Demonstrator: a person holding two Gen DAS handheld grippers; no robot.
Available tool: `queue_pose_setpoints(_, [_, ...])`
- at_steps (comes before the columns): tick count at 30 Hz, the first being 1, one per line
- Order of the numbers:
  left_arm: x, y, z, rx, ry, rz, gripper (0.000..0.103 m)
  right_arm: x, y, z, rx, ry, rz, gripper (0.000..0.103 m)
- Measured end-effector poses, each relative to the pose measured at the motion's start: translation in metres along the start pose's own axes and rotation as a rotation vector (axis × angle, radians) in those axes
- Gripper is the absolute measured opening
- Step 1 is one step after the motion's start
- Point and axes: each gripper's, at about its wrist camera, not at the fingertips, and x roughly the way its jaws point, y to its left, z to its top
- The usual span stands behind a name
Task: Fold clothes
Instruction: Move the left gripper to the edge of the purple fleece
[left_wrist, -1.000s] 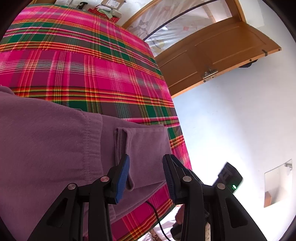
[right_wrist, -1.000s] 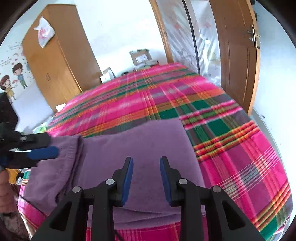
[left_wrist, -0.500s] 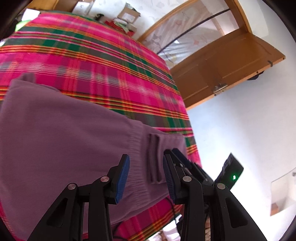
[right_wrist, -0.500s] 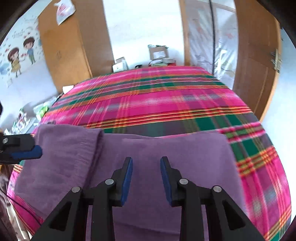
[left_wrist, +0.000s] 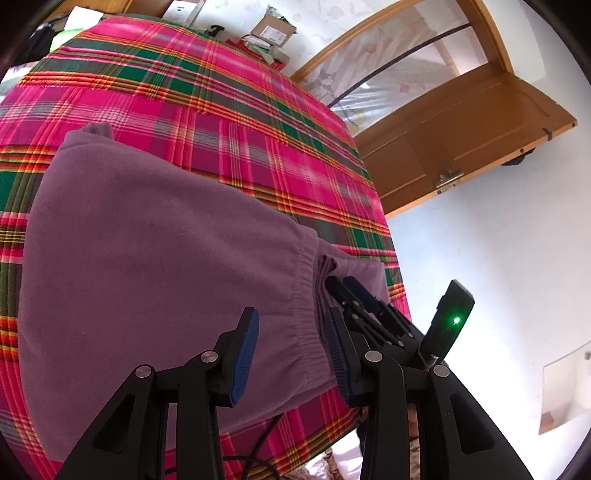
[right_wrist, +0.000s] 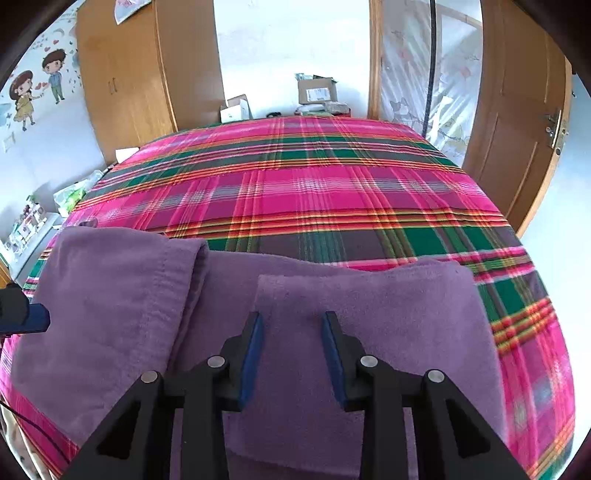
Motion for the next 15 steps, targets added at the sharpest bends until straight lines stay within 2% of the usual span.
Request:
queue_pose_setpoints(1, [-0.002,0.001,0.0,0.004,0.0,0.002,0.039,-0.006,-0.001,0.001,0.003,0.0,-0.001,0.033])
queue_pose_setpoints(5, [-0.013,0.007,-0.001,0.025,-0.011,0.037,0.039,-0.056,-0.004,0.007,0.008,-0.057,0.087,0.033])
queue_pose_setpoints(9, [-0.031,0.023,-0.001,0.017,-0.018,0.083,0.039,-0.125,-0.003,0.013,-0.057,-0.14,0.117,0.033])
queue_pose_setpoints(15, [-0.063,0.047,-0.002,-0.003,-0.046,0.145,0.039,-0.186,0.016,0.016,-0.161,-0.197,0.134,0.036])
